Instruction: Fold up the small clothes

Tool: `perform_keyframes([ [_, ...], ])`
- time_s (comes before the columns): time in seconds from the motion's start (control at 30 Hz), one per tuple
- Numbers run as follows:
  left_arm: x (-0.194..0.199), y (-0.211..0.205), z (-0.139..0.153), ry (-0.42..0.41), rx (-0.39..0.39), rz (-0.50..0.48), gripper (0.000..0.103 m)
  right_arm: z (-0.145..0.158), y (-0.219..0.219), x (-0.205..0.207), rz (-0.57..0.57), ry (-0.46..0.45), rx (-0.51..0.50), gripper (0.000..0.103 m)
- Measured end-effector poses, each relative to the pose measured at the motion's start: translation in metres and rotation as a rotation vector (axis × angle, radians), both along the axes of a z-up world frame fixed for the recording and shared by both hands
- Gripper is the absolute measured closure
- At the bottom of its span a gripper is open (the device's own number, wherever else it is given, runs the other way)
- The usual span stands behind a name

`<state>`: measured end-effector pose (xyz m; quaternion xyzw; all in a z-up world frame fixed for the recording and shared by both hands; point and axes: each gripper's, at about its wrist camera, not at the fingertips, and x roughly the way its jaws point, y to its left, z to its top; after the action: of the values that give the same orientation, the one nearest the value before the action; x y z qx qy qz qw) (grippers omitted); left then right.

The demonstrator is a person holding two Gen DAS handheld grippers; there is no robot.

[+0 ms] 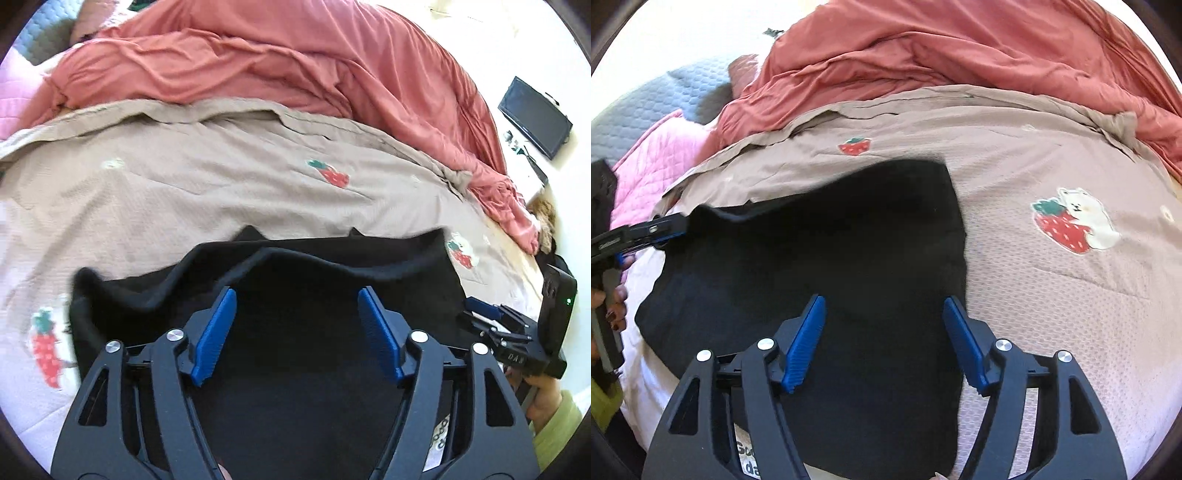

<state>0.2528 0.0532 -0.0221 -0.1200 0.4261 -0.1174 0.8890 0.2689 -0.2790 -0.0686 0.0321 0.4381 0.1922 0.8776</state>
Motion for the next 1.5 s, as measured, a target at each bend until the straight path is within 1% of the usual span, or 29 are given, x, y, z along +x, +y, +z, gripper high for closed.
perform_keyframes([
  [0.07, -0.011, 0.009, 0.005, -0.002, 0.016, 0.021, 0.041, 0.0, -0.001, 0.001, -0.007, 0.007, 0.008, 0.038],
  [0.17, -0.034, 0.031, 0.01, -0.005, 0.039, 0.07, 0.035, 0.001, -0.001, 0.001, -0.012, 0.005, -0.002, 0.038],
  [0.23, -0.051, 0.049, 0.01, 0.007, 0.046, 0.116, 0.034, 0.001, -0.001, 0.0, -0.02, 0.006, -0.01, 0.033],
  [0.3, -0.067, 0.064, 0.007, 0.025, 0.034, 0.16, 0.029, 0.001, -0.003, 0.0, -0.032, 0.01, -0.012, 0.033],
  [0.4, -0.083, 0.088, -0.005, 0.048, 0.009, 0.226, 0.029, -0.001, -0.008, 0.002, -0.056, 0.022, -0.008, 0.033],
  [0.47, -0.087, 0.1, -0.018, 0.084, -0.034, 0.277, 0.029, -0.004, -0.01, 0.003, -0.066, 0.032, -0.012, 0.033],
  [0.5, -0.087, 0.103, -0.026, 0.103, -0.057, 0.288, 0.029, -0.006, -0.011, 0.003, -0.072, 0.038, -0.021, 0.033],
  [0.57, -0.086, 0.1, -0.033, 0.119, -0.041, 0.273, 0.028, -0.008, -0.012, 0.003, -0.077, 0.046, -0.03, 0.033],
  [0.63, -0.084, 0.096, -0.039, 0.119, -0.02, 0.247, 0.028, -0.01, -0.014, 0.003, -0.083, 0.049, -0.034, 0.033],
  [0.7, -0.08, 0.092, -0.046, 0.132, -0.026, 0.231, 0.029, -0.012, -0.016, 0.003, -0.088, 0.053, -0.038, 0.033],
  [0.77, -0.078, 0.088, -0.051, 0.142, -0.009, 0.237, 0.03, -0.015, -0.018, 0.002, -0.096, 0.066, -0.036, 0.033],
  [0.8, -0.076, 0.085, -0.053, 0.149, 0.006, 0.244, 0.034, -0.016, -0.019, 0.002, -0.099, 0.072, -0.031, 0.033],
  [0.9, -0.074, 0.078, -0.054, 0.156, 0.009, 0.231, 0.043, -0.014, -0.025, -0.004, -0.111, 0.088, 0.0, 0.033],
  [1.0, -0.075, 0.074, -0.05, 0.157, 0.038, 0.222, 0.045, -0.012, -0.033, -0.012, -0.12, 0.11, 0.053, 0.033],
  [1.1, -0.078, 0.077, -0.051, 0.178, 0.005, 0.228, 0.045, -0.013, -0.035, -0.015, -0.107, 0.142, 0.113, 0.052],
  [1.2, -0.083, 0.08, -0.051, 0.196, -0.021, 0.234, 0.045, -0.015, -0.032, -0.018, -0.102, 0.151, 0.1, 0.053],
  [1.3, -0.088, 0.079, -0.049, 0.199, -0.016, 0.226, 0.047, -0.016, -0.031, -0.021, -0.11, 0.15, 0.103, 0.053],
  [1.33, -0.089, 0.079, -0.049, 0.201, -0.013, 0.222, 0.047, -0.016, -0.03, -0.021, -0.111, 0.15, 0.106, 0.057],
  [1.37, -0.09, 0.079, -0.048, 0.205, -0.01, 0.216, 0.049, -0.017, -0.03, -0.021, -0.101, 0.152, 0.11, 0.063],
  [1.4, -0.09, 0.078, -0.048, 0.209, -0.01, 0.213, 0.052, -0.018, -0.028, -0.022, -0.085, 0.152, 0.11, 0.071],
  [1.43, -0.091, 0.078, -0.047, 0.211, -0.013, 0.209, 0.054, -0.017, -0.025, -0.023, -0.07, 0.144, 0.094, 0.074],
  [1.47, -0.091, 0.077, -0.046, 0.212, -0.014, 0.203, 0.059, -0.014, -0.021, -0.025, -0.058, 0.128, 0.066, 0.076],
  [1.5, -0.092, 0.075, -0.045, 0.211, -0.007, 0.192, 0.066, -0.013, -0.02, -0.027, -0.049, 0.118, 0.05, 0.081],
])
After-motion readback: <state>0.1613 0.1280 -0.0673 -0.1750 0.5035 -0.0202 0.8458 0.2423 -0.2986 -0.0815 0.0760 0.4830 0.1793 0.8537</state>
